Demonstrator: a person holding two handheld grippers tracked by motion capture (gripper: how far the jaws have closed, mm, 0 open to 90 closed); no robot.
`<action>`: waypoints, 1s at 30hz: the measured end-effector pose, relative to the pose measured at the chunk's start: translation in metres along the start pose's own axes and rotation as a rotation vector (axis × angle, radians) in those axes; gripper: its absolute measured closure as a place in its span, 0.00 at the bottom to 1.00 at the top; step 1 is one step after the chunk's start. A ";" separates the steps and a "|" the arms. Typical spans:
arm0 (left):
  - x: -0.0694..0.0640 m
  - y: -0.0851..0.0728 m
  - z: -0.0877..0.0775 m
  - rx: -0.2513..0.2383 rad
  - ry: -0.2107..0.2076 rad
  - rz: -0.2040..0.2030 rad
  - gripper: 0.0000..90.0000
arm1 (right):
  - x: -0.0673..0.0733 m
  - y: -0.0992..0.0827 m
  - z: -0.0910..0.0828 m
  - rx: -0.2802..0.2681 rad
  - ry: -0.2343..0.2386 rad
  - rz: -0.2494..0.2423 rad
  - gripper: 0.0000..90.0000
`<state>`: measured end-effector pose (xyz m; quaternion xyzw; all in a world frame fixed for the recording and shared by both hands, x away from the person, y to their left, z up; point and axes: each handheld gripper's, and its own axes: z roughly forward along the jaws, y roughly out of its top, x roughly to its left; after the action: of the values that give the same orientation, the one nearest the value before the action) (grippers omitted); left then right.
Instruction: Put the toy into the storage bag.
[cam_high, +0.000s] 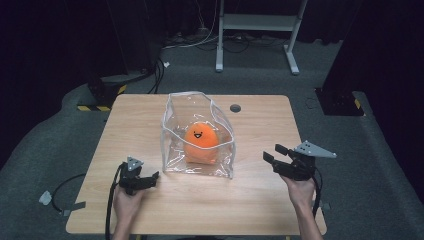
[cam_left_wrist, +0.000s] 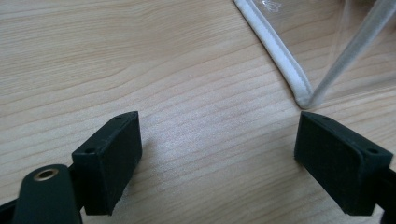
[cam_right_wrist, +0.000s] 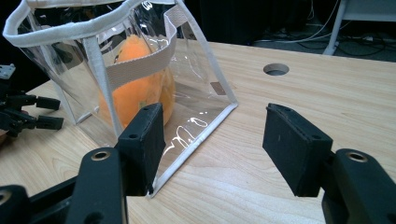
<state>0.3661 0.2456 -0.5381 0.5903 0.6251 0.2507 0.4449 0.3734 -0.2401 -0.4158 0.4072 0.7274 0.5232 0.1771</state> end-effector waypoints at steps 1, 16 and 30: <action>0.000 0.000 0.000 0.000 0.000 -0.001 0.17 | 0.000 0.000 0.000 0.000 0.000 0.002 0.42; 0.000 0.000 0.000 0.000 0.000 -0.001 0.17 | 0.001 -0.004 0.009 0.021 -0.008 -0.003 0.42; 0.000 0.000 0.000 -0.001 0.000 -0.002 0.17 | 0.001 -0.008 0.015 0.038 -0.011 -0.004 0.42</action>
<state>0.3661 0.2455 -0.5381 0.5894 0.6255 0.2507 0.4455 0.3799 -0.2315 -0.4288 0.4121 0.7369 0.5067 0.1744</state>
